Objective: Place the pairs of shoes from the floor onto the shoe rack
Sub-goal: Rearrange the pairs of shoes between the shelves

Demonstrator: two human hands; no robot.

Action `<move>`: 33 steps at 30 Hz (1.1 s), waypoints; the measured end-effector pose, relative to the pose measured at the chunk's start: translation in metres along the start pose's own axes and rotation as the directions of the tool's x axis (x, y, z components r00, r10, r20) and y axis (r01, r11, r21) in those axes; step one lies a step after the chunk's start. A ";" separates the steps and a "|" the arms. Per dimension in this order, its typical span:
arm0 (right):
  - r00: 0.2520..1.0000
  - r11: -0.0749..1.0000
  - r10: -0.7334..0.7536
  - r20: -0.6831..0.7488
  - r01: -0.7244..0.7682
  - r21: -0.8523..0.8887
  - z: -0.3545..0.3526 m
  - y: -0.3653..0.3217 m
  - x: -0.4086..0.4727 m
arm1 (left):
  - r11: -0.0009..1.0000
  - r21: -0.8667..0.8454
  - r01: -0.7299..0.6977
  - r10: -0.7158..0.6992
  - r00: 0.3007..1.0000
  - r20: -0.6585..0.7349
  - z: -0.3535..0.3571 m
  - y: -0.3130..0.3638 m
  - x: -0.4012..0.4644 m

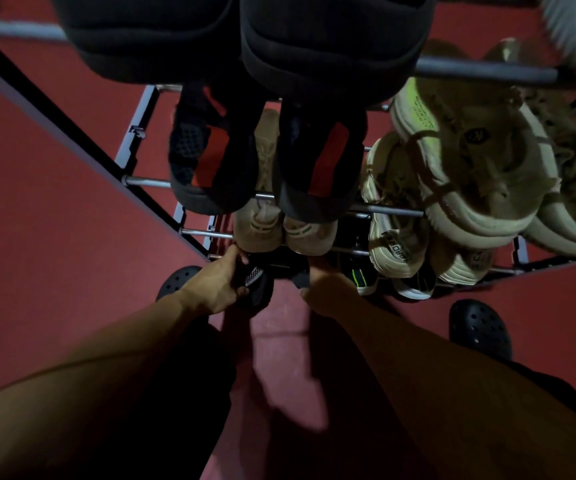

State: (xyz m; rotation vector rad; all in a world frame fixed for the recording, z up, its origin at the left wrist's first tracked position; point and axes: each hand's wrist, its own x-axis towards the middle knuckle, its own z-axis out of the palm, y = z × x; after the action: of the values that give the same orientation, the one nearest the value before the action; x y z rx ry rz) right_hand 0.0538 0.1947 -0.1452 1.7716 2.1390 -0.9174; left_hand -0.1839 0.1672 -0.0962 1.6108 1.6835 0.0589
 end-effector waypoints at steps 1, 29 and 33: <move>1.000 1.000 0.002 0.028 -0.002 -0.013 -0.001 -0.002 0.000 | 1.000 -0.002 0.023 -0.023 1.000 -0.004 0.001 -0.001 0.001; 0.976 0.967 0.141 -0.163 -0.101 0.235 -0.009 -0.014 -0.009 | 0.967 -0.102 0.234 -0.245 0.962 -0.117 0.039 0.033 0.041; 0.987 0.953 0.159 -0.037 -0.144 0.268 -0.030 -0.014 -0.036 | 0.985 -0.037 0.170 -0.171 0.985 -0.036 0.026 0.052 0.013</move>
State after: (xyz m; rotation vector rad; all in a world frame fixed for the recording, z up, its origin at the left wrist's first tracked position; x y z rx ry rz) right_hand 0.0564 0.1816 -0.0982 2.0791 1.9540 -1.1689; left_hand -0.1252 0.1756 -0.0932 1.4431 1.8352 0.0332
